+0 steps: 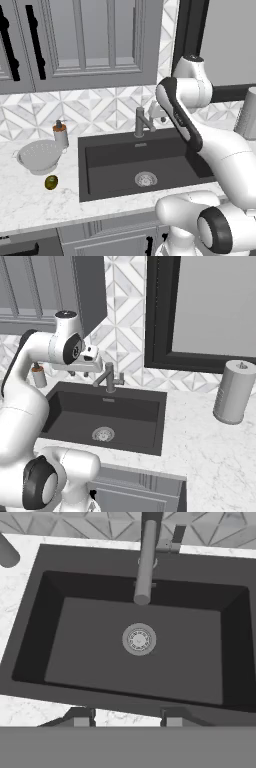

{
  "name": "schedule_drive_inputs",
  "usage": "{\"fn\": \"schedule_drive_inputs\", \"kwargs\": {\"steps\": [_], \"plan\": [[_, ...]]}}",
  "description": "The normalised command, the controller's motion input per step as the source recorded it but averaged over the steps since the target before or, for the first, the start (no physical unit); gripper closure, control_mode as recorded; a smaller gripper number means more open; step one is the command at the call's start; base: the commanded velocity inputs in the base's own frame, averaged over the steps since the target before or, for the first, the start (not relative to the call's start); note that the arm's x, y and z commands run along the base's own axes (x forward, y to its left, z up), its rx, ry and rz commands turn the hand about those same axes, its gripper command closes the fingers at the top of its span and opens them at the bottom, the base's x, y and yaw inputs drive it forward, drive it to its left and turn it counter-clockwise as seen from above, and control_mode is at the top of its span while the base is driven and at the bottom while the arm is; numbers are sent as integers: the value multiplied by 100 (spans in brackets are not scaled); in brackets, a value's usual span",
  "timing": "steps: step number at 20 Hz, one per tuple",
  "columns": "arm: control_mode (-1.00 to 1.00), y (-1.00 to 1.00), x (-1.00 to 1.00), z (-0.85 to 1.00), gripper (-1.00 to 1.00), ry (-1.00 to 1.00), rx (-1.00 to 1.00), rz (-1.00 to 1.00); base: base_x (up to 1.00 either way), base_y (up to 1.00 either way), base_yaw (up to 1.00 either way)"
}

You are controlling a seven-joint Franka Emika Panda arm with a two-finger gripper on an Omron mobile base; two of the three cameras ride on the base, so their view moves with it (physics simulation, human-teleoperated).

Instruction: Put the colander in the sink, put the kiwi in the colander, and turn on the sink faucet and pour water over the colander.

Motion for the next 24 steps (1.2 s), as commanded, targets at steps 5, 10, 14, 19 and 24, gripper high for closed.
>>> {"fn": "schedule_drive_inputs", "kwargs": {"steps": [5,10,14,19,24], "plan": [[-100,7,-27,0,-100,0,0,2,0,0,0],[-100,45,-92,-13,-100,0,-2,3,0,0,0],[-100,93,-91,-23,-100,0,-4,-1,0,0,0],[-100,100,-31,-8,-100,0,-1,-12,0,0,0],[-100,97,-7,-7,-100,0,0,-14,0,0,0]]}}
